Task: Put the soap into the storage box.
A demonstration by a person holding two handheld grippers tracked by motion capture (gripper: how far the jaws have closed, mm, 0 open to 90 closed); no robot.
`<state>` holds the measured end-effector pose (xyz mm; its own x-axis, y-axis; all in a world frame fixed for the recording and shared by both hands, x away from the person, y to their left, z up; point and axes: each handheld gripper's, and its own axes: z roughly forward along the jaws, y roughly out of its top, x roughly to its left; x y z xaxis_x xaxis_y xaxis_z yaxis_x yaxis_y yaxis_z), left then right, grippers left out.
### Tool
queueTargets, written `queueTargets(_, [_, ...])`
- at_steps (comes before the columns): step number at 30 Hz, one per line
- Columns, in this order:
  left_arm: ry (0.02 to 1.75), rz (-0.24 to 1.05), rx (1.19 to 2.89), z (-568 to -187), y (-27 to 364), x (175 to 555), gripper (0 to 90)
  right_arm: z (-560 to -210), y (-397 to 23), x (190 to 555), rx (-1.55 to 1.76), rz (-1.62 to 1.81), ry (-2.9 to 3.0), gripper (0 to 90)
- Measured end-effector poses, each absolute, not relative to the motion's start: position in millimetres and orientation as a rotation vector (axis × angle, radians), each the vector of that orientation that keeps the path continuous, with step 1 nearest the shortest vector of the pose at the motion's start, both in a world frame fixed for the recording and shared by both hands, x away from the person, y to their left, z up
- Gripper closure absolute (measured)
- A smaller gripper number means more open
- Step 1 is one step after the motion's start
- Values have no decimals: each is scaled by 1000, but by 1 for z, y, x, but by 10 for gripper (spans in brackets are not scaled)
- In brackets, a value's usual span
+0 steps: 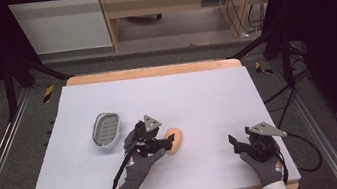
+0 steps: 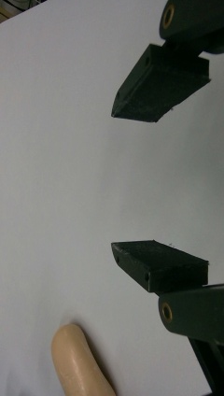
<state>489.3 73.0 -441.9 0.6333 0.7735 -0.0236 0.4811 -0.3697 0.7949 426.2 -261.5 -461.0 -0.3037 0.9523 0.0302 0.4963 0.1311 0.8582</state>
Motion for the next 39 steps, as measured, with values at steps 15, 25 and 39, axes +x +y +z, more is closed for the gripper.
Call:
queueTargets(15, [972,428,2077,-453,56,493,240,-461,-261,427,1391,1085,1878,294])
queueTargets(25, [975,415,2118,-462,47,496,230,-461,-260,427,1398,1090,1884,294])
queueTargets(39, [1000,393,2163,-472,43,500,230,-462,-260,427,1405,1090,1889,293])
